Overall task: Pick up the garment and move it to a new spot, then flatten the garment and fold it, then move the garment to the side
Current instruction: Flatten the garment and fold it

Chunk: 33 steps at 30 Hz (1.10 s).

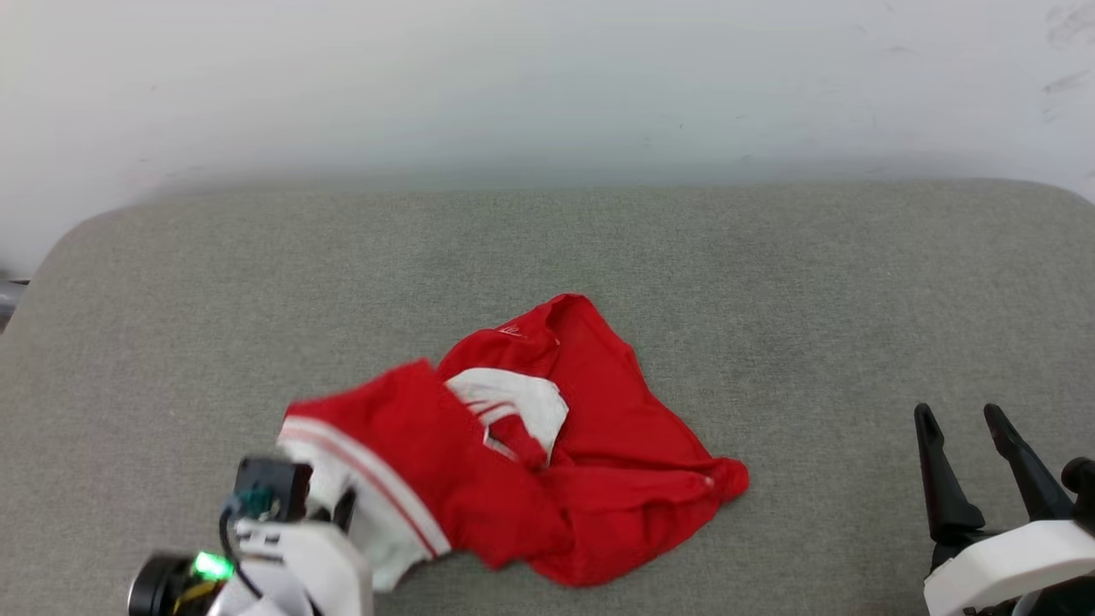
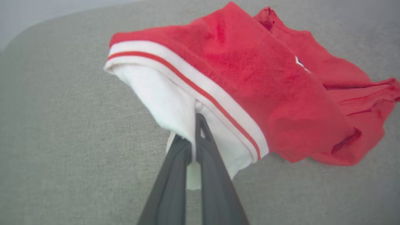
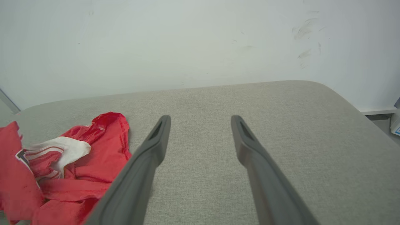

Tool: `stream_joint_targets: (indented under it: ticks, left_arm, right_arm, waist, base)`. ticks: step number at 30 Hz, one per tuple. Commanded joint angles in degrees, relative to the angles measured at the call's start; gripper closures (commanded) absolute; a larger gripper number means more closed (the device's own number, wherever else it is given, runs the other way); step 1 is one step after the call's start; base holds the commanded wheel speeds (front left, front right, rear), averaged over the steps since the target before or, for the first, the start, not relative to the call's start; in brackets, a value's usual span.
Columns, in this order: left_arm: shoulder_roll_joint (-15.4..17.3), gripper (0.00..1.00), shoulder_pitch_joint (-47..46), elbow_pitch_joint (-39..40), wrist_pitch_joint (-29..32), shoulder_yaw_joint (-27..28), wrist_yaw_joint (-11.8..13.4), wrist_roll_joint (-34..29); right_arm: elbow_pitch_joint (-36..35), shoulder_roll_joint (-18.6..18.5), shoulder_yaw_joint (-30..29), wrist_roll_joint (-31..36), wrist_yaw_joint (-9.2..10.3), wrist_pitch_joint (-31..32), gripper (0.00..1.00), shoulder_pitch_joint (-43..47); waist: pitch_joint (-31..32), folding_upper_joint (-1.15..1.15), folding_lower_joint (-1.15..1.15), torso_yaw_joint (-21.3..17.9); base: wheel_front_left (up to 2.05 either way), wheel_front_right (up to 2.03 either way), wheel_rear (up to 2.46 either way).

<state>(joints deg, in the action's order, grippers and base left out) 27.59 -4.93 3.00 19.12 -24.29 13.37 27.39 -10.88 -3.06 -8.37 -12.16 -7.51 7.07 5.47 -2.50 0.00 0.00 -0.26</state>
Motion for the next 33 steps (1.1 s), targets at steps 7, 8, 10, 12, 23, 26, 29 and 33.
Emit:
stream_joint_targets:
  ticks: [7,8,10,12,23,26,29,33]
  left_arm:
    - [-3.07,1.0,11.16,-2.17,-1.87,2.09,2.72,6.17]
    - [-3.88,1.0,11.81,-2.9,-2.42,2.17,2.49,6.96]
    - [-4.84,0.75,12.55,-4.36,-3.37,2.02,1.98,7.86]
    - [-5.77,0.0,12.16,-5.25,-5.41,2.17,1.79,7.7]
    - [-6.29,0.0,7.41,-3.41,-20.53,3.5,2.25,1.05]
    - [-6.15,0.0,6.32,-1.77,-23.64,3.51,2.1,-0.55]
    - [-6.36,0.0,5.26,-0.15,-25.86,3.13,2.1,-1.93]
    - [-6.51,0.0,3.96,1.36,-27.06,2.4,1.97,-3.07]
  right_arm:
    - [-0.4,0.22,-0.52,-0.69,0.04,0.43,0.0,0.95]
    - [-0.41,0.22,-0.57,-0.77,0.04,0.5,0.0,1.03]
    - [-0.42,0.22,-0.58,-1.03,0.04,0.71,0.0,1.1]
    - [-0.43,0.23,-0.59,-1.18,0.04,0.91,0.0,1.18]
    - [-0.56,0.23,-1.13,-0.63,0.04,2.91,0.0,2.0]
    - [-0.66,0.23,-1.15,-0.61,0.04,3.51,0.0,2.17]
    - [-0.16,0.23,-1.09,-1.27,0.04,4.86,0.0,2.26]
    - [1.58,-0.51,-0.01,-2.31,0.04,8.38,0.0,1.19]
  waist:
    - [-0.32,0.0,0.0,0.59]
    - [-0.33,0.0,0.0,0.65]
    - [-0.3,0.0,0.0,0.65]
    - [-0.17,0.0,0.0,0.64]
    - [2.85,0.0,0.0,0.82]
    - [3.35,0.0,0.0,0.87]
    - [3.62,0.0,0.0,1.07]
    - [3.42,0.0,0.0,1.61]
  base:
    - [0.0,0.0,0.0]
    - [0.0,0.0,0.0]
    - [0.0,0.0,0.0]
    - [0.0,0.0,0.0]
    - [0.0,0.0,0.0]
    - [0.0,0.0,0.0]
    - [0.0,0.0,0.0]
    - [0.0,0.0,0.0]
